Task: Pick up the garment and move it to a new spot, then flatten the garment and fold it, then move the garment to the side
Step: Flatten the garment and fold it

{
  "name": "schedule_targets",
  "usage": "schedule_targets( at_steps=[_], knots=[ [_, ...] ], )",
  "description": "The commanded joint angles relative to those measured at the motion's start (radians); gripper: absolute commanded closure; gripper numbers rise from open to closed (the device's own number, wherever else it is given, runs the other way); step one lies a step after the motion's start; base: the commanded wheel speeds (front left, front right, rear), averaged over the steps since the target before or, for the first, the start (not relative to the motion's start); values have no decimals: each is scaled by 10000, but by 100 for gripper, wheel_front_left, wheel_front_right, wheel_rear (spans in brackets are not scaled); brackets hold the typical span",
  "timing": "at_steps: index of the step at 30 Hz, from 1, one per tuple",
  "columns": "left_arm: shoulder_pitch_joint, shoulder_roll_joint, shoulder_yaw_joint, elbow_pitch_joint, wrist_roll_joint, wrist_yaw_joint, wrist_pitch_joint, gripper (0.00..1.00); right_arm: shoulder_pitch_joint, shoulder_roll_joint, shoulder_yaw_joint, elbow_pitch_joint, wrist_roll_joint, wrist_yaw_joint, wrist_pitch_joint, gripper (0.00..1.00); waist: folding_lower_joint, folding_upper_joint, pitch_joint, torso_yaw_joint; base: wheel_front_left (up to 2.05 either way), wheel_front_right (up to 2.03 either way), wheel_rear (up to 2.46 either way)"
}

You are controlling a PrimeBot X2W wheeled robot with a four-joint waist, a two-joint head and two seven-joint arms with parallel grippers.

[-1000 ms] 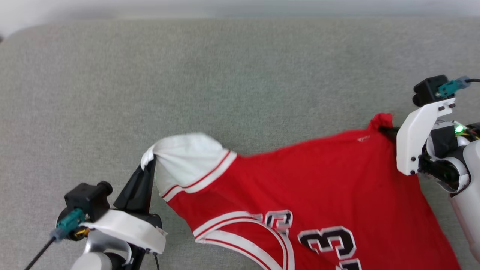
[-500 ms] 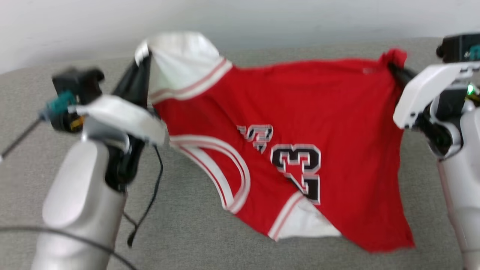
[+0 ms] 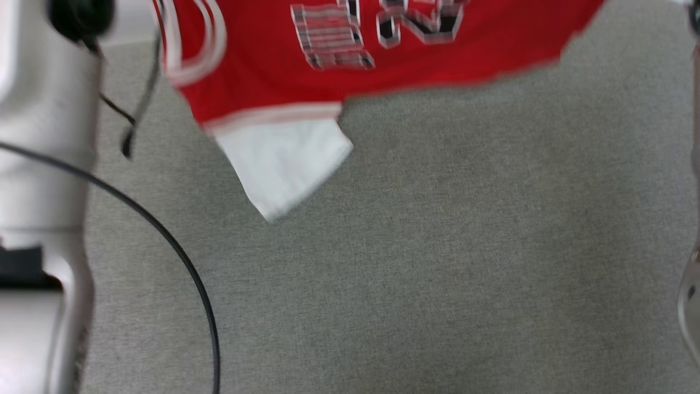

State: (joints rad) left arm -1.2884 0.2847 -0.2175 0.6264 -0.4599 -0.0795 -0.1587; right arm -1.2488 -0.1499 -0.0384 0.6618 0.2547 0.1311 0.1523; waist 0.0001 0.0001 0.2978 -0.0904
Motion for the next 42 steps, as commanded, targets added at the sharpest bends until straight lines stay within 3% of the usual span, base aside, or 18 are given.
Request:
schedule_targets(
  at_steps=[1, 12, 20, 31, 42],
  knots=[
    [-396, 119, 0, 112, 132, -64, -60, 100, -384, 46, -67, 57, -83, -7, -135, 100, -1, -1, 278, -122, 0, 0, 0],
    [-4192, 427, -235, 1015, 402, -285, -92, 100, -3646, 136, -507, 816, -199, -6, -739, 100, -1, -1, 1921, -285, 0, 0, 0],
    [-5068, 404, -351, 1740, 289, -354, -257, 100, -4666, 218, -347, 1649, -266, -7, -1057, 100, -1, -1, 3069, -198, 0, 0, 0],
    [-3453, 104, -457, 3077, -349, -493, -853, 100, -3736, 246, 488, 3219, 8, -7, -1640, 100, -1, -1, 3275, 112, 0, 0, 0],
    [370, -497, -744, 3158, -1321, -518, -1074, 100, -780, -62, 1847, 4381, 737, -7, -2242, 100, -1, -1, 1696, 505, 0, 0, 0]
  ],
)
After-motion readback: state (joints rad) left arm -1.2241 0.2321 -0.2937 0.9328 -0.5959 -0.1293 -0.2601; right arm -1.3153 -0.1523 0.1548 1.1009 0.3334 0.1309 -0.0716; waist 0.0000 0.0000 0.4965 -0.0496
